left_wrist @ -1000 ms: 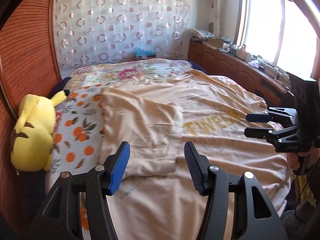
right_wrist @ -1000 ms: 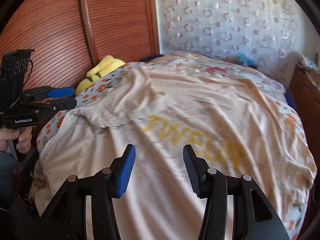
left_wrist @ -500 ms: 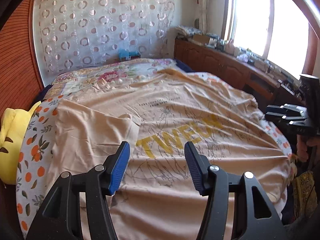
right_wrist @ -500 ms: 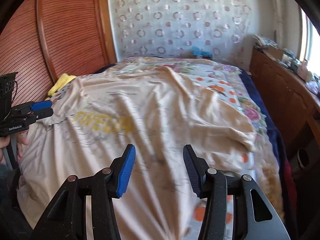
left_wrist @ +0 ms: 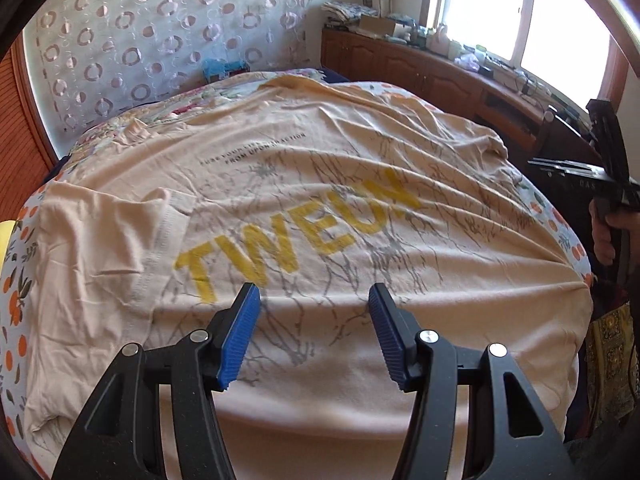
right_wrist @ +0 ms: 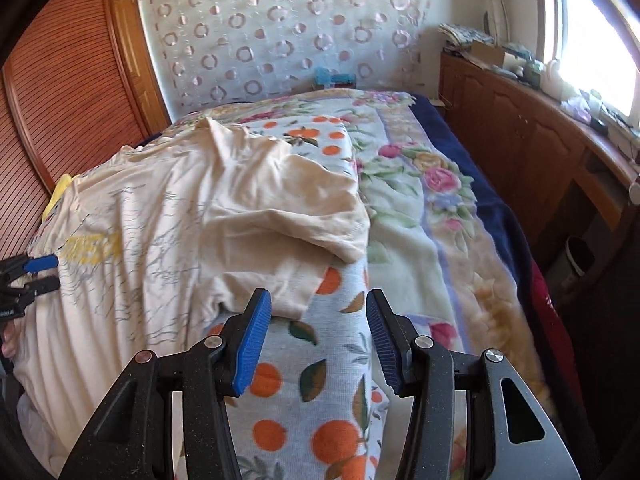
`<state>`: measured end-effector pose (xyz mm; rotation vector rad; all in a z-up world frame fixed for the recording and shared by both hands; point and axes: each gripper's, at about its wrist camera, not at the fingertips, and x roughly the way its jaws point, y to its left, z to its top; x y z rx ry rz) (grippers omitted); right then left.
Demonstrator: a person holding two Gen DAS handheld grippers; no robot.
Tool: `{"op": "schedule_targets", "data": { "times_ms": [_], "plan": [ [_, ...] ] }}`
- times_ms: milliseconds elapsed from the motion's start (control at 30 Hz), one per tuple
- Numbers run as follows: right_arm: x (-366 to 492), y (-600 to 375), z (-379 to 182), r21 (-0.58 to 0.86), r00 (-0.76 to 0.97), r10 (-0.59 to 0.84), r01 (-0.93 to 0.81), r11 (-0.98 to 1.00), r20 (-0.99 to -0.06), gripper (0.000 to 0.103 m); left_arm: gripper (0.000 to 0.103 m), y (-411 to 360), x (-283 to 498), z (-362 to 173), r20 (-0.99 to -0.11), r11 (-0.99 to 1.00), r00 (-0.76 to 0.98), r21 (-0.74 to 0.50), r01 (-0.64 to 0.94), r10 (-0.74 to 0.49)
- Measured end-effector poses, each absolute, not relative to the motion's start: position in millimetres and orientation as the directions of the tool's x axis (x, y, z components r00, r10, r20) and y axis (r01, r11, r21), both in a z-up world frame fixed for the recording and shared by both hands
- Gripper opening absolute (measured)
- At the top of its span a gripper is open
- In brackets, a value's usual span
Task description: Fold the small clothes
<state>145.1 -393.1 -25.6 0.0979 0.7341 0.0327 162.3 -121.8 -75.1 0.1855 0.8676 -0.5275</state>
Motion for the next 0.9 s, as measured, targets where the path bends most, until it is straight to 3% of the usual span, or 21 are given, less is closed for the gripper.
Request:
{"op": "schedule_targets", "data": {
  "times_ms": [233, 533, 633, 767, 900],
  "plan": [
    [152, -392, -21, 0.171, 0.730, 0.135, -0.026, 0.985, -0.670, 0.051, 0.058, -133, 157, -81, -0.769, 0.851, 0.545, 0.000, 0.525, -0.335],
    [171, -379, -30, 0.083, 0.708, 0.084, -0.036, 0.996, -0.702, 0.048, 0.058, -132, 158, -82, -0.768, 0.852, 0.548, 0.005, 0.524, -0.332],
    [175, -379, -30, 0.065, 0.708, 0.068, -0.030, 0.997, -0.703, 0.039, 0.058, -133, 158, -82, -0.768, 0.852, 0.548, 0.006, 0.524, -0.332],
    [174, -374, -30, 0.047, 0.712, 0.068, -0.049, 0.998, -0.699, 0.016, 0.058, -135, 158, -82, -0.768, 0.852, 0.549, 0.008, 0.524, -0.331],
    [171, -368, -31, 0.038, 0.716, 0.077, -0.071, 0.997, -0.693, 0.006, 0.058, -134, 158, -82, -0.768, 0.852, 0.548, 0.006, 0.524, -0.332]
  ]
}}
